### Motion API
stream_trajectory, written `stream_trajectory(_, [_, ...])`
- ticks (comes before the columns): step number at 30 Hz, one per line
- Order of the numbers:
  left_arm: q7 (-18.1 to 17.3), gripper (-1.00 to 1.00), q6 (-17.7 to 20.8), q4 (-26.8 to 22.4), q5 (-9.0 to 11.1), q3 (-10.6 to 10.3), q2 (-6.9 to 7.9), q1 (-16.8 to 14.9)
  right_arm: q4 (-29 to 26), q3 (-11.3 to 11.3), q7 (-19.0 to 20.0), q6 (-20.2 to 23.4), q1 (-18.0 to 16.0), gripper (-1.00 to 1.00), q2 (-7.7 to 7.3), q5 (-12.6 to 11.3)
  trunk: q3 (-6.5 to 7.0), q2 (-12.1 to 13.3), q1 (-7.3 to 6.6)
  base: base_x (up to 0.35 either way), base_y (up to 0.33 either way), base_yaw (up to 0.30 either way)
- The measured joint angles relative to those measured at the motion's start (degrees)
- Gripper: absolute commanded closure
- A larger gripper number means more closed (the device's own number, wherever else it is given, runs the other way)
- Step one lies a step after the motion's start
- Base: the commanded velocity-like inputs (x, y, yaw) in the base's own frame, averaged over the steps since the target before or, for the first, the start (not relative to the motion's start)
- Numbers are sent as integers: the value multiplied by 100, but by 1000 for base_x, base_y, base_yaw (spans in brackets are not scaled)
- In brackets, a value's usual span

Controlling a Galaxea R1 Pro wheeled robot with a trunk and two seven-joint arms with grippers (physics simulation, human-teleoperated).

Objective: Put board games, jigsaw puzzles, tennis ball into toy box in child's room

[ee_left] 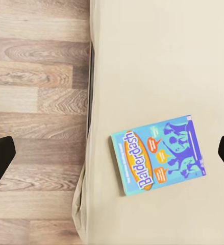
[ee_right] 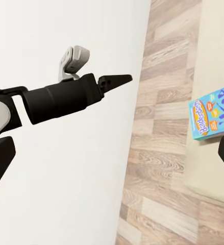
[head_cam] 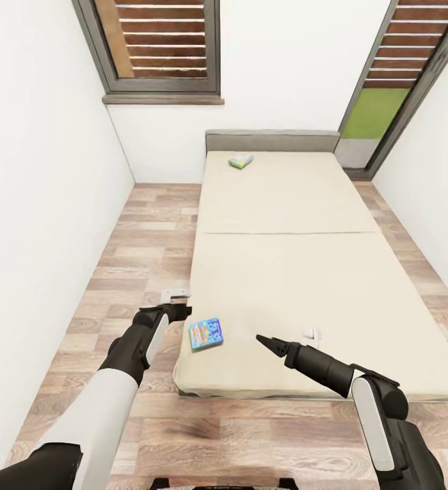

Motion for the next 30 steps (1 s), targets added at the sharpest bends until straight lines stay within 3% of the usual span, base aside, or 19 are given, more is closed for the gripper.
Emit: stream_trajectory(30, [0, -100, -19, -26, -5, 0, 0, 0, 34, 46, -7, -61, 0, -100, 61, 80, -280, 0, 0, 0, 0, 0])
